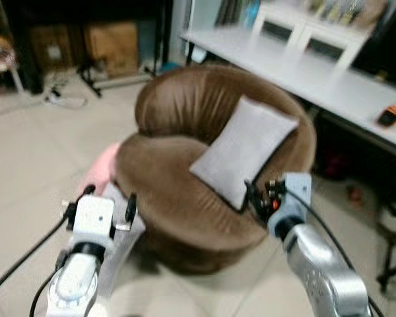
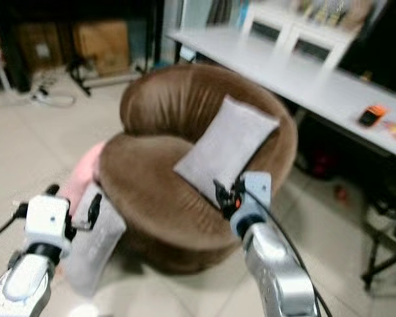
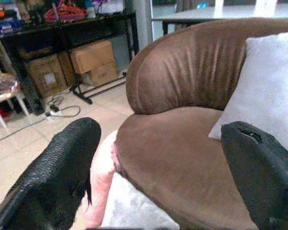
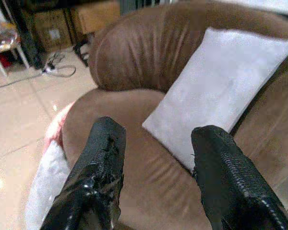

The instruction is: Move the pillow to the sofa from floor

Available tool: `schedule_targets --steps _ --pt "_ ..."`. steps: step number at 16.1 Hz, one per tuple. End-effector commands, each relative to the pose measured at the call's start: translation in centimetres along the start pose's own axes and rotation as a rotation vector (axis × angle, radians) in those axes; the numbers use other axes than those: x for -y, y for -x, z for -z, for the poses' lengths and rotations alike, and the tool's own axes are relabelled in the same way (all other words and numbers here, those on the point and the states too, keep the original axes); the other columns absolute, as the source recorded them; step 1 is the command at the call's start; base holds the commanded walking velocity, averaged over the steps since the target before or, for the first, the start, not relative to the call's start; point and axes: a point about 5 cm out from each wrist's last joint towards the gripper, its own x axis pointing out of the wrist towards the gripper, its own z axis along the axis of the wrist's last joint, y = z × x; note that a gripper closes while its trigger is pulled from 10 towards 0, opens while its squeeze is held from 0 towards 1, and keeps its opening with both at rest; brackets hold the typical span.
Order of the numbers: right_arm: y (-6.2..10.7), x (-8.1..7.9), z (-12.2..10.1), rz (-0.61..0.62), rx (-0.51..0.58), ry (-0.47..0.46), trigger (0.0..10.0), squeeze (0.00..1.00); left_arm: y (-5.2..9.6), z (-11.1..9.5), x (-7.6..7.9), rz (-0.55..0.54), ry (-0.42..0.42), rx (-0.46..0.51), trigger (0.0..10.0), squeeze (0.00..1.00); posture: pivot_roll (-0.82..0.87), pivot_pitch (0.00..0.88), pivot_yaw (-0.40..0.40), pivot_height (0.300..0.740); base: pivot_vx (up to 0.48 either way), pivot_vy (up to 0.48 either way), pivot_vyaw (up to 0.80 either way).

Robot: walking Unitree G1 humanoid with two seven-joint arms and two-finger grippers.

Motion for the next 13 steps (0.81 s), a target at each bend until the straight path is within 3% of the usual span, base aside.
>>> schedule_targets --steps 1,4,8,13 --pt "0.0 0.5 -0.1 0.012 -0.001 0.014 10.0 0.00 -0.1 -0.3 0.4 0.008 0.006 0.008 10.0 0.05 0.02 0.000 -0.141 0.740 0.000 0.311 0.00" --pt "0.1 0.8 -0.1 0.045 0.015 0.003 10.0 0.00 -0.1 -0.2 0.1 -0.004 -0.002 0.008 10.0 0.05 0.02 0.000 -0.137 0.740 0.000 0.312 0.00" --pt "0.7 3.7 0.7 0.226 0.022 0.016 10.0 0.00 0.2 0.5 -0.7 -0.054 -0.019 0.000 10.0 0.05 0.02 0.000 -0.134 0.740 0.000 0.314 0.00" --pt "1.0 3.2 1.6 0.181 0.007 -0.001 10.0 0.00 0.9 1.5 -1.3 -0.065 -0.050 -0.020 10.0 0.06 0.02 0.000 -0.129 0.740 0.000 0.313 0.00"
